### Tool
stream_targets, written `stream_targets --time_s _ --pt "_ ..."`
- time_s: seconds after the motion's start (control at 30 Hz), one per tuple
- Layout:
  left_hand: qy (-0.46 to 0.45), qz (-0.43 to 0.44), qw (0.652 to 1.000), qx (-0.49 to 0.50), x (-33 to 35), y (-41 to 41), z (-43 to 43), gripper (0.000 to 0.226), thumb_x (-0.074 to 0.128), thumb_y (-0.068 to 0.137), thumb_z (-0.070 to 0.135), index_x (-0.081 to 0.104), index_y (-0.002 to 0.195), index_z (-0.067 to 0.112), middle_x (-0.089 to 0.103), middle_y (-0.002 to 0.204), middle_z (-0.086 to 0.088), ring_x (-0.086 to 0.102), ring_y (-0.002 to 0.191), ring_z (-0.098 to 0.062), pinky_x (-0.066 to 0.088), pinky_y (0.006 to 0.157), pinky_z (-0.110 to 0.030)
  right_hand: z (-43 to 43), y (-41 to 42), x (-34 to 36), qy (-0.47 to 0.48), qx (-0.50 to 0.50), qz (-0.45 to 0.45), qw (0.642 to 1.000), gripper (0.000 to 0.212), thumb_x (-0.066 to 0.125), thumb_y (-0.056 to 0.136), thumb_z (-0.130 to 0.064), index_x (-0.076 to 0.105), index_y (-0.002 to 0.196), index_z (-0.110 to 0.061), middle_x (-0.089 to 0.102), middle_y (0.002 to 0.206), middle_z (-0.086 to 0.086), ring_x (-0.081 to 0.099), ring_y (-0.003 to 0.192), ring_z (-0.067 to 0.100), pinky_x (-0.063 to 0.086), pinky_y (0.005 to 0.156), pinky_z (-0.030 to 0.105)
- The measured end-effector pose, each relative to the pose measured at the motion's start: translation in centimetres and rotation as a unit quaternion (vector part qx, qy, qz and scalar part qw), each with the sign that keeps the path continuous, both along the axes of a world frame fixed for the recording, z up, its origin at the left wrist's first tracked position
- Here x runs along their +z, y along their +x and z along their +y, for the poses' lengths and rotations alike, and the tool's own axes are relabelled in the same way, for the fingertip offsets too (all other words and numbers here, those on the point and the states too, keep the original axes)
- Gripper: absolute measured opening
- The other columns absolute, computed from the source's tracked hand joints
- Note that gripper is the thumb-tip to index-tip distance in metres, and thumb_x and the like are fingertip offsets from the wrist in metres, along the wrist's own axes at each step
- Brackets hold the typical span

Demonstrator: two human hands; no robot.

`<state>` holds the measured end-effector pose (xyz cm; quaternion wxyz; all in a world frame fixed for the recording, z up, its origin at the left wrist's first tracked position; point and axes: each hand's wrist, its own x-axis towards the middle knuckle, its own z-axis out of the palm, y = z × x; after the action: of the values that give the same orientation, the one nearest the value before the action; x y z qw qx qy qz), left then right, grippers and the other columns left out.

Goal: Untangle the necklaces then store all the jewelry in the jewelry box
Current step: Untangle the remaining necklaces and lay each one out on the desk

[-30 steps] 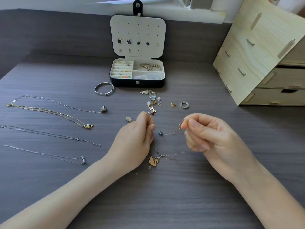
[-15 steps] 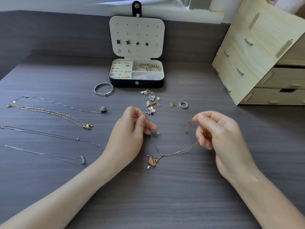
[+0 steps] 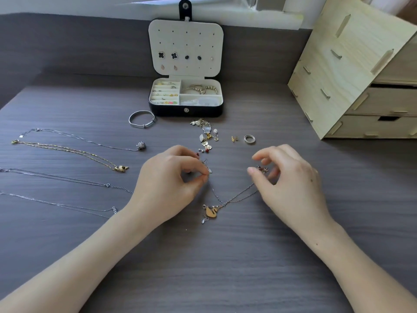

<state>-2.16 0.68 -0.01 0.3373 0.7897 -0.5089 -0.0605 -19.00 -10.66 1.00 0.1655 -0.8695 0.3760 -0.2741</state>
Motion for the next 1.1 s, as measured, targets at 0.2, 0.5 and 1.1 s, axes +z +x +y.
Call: stream_targets --time_s 0.2,0.5,1.1 --pt "0.03 0.052 0.997 -0.051 0.5 0.4 0.3 0.002 0.062 0.067 0.035 0.061 0.065 0.035 0.058 0.074 0.011 0.053 0.067 -0.006 0.038 0.06 -0.021 2.9 1.1 -1.1 -0.02 0.237 0.047 0.97 0.03 0.057 0.072 -0.056 0.069 0.078 -0.028 0.054 0.068 -0.012 0.045 0.068 0.006 0.035 0.059 0.021" --pt "0.068 0.049 0.996 0.019 0.1 0.8 0.2 0.02 0.069 0.082 0.029 0.055 0.067 0.029 0.058 0.066 0.014 0.051 0.065 -0.001 0.036 0.062 -0.025 3.0 1.0 -2.4 -0.025 0.251 -0.014 0.968 0.025 0.052 0.085 -0.035 0.068 0.075 -0.02 0.06 0.069 -0.011 0.044 0.064 0.004 0.038 0.06 0.021" --pt "0.042 -0.029 0.99 -0.135 -0.9 -2.9 2.2 0.017 0.059 0.072 0.038 0.064 0.078 0.023 0.05 0.074 0.015 0.044 0.069 -0.003 0.033 0.062 -0.01 2.2 -0.5 -0.1 0.288 0.175 -0.124 0.933 0.015 0.062 0.089 -0.015 0.069 0.077 -0.023 0.064 0.064 -0.012 0.056 0.063 0.002 0.044 0.063 0.015"
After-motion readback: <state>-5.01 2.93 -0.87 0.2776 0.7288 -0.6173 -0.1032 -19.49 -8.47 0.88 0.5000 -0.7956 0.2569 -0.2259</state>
